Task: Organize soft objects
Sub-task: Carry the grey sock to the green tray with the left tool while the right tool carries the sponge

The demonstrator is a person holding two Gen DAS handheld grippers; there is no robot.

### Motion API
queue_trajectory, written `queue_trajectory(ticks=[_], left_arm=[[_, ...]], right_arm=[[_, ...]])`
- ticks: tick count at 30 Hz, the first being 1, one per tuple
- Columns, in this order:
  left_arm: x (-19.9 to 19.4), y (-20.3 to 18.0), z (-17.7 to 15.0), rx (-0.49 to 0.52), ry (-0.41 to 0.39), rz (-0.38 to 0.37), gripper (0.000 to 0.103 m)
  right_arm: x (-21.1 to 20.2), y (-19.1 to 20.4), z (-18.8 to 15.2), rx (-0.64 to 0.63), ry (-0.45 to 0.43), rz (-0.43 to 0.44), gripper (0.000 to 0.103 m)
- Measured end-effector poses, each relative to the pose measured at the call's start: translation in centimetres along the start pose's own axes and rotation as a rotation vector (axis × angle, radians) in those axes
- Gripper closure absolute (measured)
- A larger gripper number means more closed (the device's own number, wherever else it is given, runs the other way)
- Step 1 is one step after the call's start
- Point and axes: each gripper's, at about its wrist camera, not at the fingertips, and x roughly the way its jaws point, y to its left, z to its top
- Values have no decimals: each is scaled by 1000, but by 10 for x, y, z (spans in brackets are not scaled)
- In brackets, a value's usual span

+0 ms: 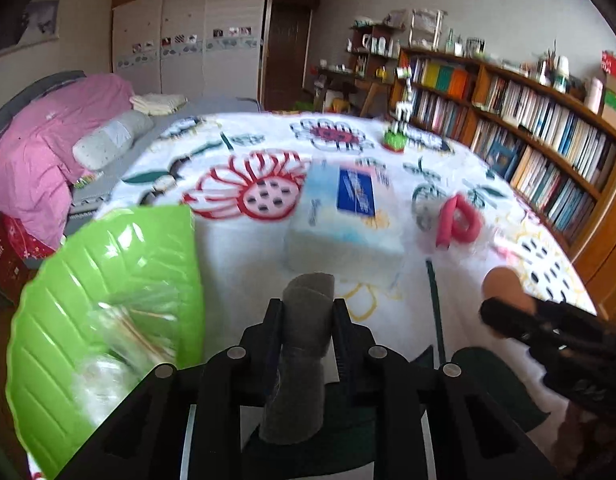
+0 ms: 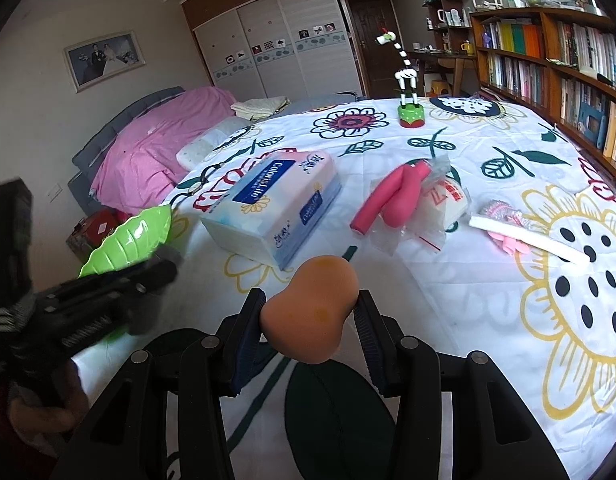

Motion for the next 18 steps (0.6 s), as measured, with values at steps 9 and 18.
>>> queue_trajectory(ticks=[9, 18], left_arm=[[-14, 49, 7, -93, -51, 104, 78], [-23, 86, -1, -151, -61, 187, 77]], right_arm=[[10, 30, 13, -63, 6, 47, 56], [31, 82, 25, -153, 25, 137, 56]])
